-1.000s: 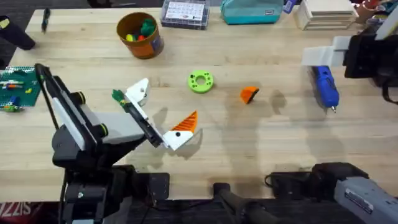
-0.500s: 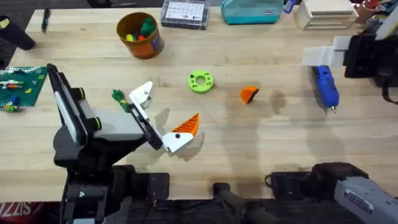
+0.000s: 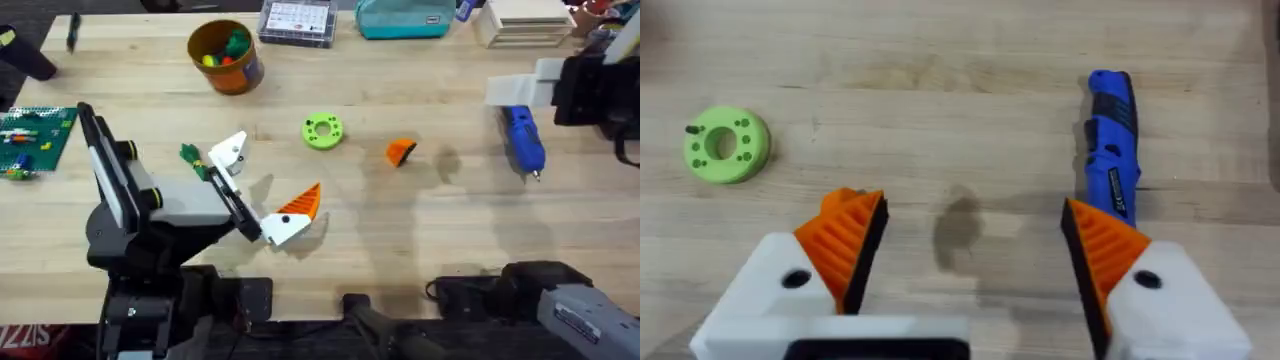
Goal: Pick up the gripper from the table and insert it into the empty holder that is missing its gripper. Then pick up a screw, insert it into the mounting hole, and use the screwdriver to tighten it. Finally, clean up the table by picking up the vegetable and placing it into the bucket.
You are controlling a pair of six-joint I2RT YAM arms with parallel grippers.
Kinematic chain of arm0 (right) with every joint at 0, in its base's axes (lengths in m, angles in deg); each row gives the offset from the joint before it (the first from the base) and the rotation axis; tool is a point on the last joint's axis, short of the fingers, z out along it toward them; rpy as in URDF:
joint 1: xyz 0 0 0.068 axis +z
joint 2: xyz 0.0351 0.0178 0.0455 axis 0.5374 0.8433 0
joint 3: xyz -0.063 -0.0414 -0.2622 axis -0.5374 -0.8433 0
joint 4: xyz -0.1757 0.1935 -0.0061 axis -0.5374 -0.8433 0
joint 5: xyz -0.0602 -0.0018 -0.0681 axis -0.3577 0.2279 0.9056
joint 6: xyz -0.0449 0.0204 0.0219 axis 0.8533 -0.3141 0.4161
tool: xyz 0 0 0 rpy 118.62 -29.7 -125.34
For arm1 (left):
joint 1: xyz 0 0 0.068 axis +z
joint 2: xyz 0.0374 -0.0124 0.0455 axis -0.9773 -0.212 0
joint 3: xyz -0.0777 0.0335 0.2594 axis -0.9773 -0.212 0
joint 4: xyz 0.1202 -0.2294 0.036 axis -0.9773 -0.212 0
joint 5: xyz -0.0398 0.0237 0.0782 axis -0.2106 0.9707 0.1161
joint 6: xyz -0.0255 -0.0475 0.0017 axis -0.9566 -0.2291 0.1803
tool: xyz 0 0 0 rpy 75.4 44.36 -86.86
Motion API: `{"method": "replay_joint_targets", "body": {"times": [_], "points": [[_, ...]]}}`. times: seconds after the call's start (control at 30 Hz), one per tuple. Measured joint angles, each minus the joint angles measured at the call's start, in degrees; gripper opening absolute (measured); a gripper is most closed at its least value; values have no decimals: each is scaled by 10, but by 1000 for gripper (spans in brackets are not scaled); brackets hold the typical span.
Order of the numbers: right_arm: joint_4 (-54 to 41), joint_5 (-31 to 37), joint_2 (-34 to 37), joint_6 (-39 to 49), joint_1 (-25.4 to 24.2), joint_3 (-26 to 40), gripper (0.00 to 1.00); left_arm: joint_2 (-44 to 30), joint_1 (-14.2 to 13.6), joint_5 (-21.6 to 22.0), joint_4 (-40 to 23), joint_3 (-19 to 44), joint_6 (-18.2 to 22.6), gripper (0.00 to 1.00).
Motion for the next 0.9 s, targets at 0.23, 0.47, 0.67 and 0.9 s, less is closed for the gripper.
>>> {"method": "replay_joint_targets", "body": {"times": [0.23, 0.47, 0.67, 0.9], "points": [[13, -22, 0, 0, 0, 0, 994, 0, 0, 0, 0, 0, 0, 985], [1, -112, 19, 46, 16, 1, 994, 0, 0, 0, 0, 0, 0, 985], [-1, -130, 93, 69, 85, 1, 994, 0, 0, 0, 0, 0, 0, 985], [-3, -85, 175, 76, 189, 1, 994, 0, 0, 0, 0, 0, 0, 985]]}}
